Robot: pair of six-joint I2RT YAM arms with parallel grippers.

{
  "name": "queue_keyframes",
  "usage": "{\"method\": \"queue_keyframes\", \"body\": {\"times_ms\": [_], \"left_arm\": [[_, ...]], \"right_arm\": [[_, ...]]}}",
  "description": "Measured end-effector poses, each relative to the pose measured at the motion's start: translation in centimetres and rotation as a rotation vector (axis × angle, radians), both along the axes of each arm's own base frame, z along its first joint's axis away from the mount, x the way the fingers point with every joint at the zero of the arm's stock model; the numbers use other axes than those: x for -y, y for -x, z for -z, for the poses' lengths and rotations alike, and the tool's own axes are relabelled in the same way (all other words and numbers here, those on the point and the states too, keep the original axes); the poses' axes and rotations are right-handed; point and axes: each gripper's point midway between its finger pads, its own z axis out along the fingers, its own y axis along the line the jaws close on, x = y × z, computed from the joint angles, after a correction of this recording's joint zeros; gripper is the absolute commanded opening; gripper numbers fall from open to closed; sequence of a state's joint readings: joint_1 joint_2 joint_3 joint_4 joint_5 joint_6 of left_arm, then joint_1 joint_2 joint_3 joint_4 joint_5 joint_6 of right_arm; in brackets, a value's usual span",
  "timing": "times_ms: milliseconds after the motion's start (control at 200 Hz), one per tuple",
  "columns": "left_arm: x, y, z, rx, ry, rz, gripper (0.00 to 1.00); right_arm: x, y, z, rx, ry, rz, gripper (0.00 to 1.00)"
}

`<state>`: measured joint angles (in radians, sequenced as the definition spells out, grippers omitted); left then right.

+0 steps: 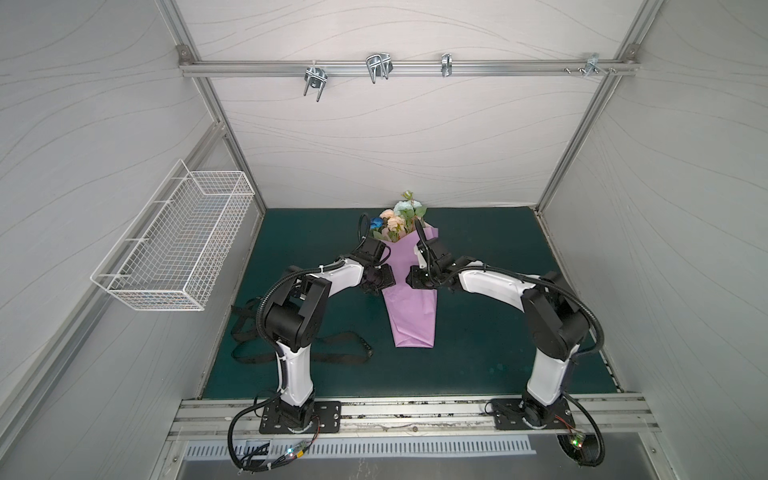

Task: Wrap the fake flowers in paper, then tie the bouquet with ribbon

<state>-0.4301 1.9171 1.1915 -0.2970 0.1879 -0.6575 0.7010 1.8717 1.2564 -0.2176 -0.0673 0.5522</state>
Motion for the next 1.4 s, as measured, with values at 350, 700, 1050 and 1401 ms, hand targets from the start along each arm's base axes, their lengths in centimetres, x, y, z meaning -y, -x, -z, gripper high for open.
{"method": "queue_keyframes", "body": {"times_ms": [350, 700, 1050, 1401], "left_arm": [[0.1, -0.5, 0.2, -0.002, -0.008, 0.000, 0.51], [0.0, -1.2, 0.7, -0.009, -0.032, -0.011, 0.24], [-0.3, -1.3, 1.0, -0.013, -0.048, -0.019, 0.12], [-0.3, -1.3, 1.0, -0.014, -0.047, -0.018, 0.11]], "right_arm": [[4.1, -4.4, 3.3, -0.031, 0.081, 0.113, 0.27], [5.8, -6.1, 3.5, -0.046, 0.037, 0.142, 0.29], [5.4, -6.9, 2.7, -0.042, -0.052, 0.032, 0.31], [5.7, -4.9, -1.1, -0.004, -0.142, 0.012, 0.28]]}}
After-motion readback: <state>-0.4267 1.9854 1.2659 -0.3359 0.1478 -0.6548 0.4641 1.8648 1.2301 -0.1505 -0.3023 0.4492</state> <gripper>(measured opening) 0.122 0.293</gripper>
